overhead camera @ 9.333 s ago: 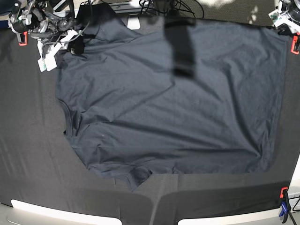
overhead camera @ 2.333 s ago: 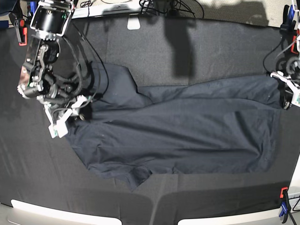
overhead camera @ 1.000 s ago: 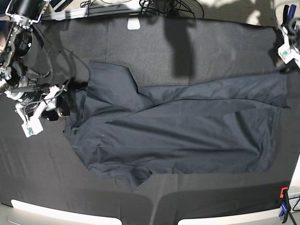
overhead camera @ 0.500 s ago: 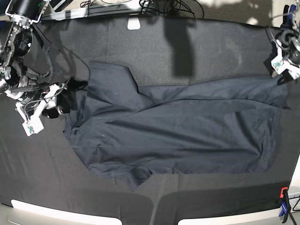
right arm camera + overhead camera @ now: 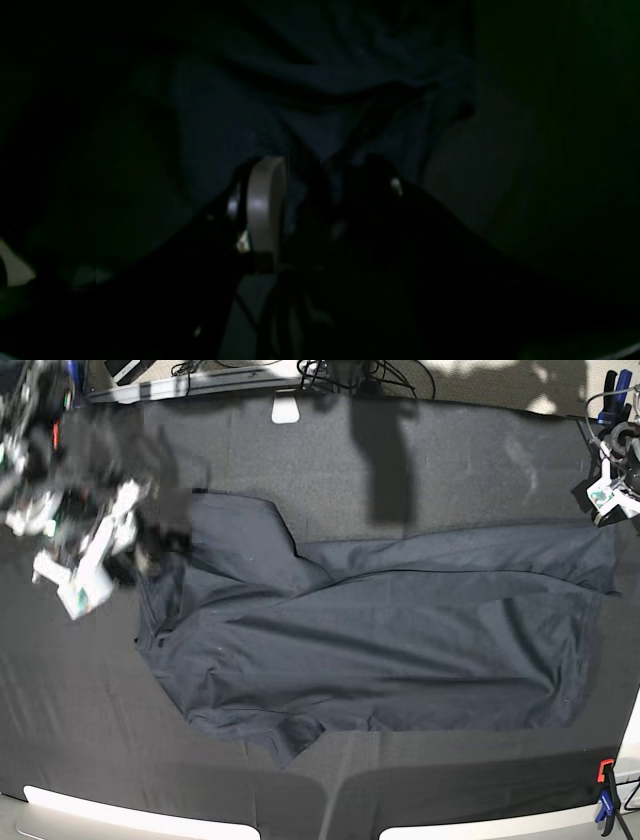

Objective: Layout the t-shirt on the table in an organized manner, then fold the t-shirt properly
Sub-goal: 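Release the folded side and raise the right gripper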

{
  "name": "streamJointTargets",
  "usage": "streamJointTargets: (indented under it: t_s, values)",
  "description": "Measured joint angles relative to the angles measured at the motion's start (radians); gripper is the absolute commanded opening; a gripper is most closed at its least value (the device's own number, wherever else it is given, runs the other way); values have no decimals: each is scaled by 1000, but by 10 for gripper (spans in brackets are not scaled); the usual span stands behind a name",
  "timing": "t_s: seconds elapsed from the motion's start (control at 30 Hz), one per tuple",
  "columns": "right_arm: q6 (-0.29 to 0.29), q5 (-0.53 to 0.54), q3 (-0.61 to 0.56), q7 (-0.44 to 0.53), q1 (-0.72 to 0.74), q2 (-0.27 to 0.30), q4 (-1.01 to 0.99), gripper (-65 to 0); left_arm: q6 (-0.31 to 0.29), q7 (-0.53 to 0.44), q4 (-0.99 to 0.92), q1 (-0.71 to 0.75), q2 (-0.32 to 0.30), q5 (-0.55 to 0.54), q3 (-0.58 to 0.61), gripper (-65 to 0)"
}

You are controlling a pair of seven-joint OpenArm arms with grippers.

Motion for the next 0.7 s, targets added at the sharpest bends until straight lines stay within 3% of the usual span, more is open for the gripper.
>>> streamJointTargets:
  t_s: [0.17, 0.43, 0.63, 0.7]
  values:
    - [7, -109, -18, 23, -65, 4, 0, -402, 0, 0, 0, 0, 0, 0, 0, -650]
    - [11, -556, -269, 207, -158, 33, -54, -402, 0, 0, 0, 0, 0, 0, 0, -650]
    - [10, -761, -353, 341, -155, 33, -135, -402, 0, 0, 0, 0, 0, 0, 0, -650]
    - [-36, -811, -352, 375, -156, 33, -140, -402, 0, 0, 0, 0, 0, 0, 0, -650]
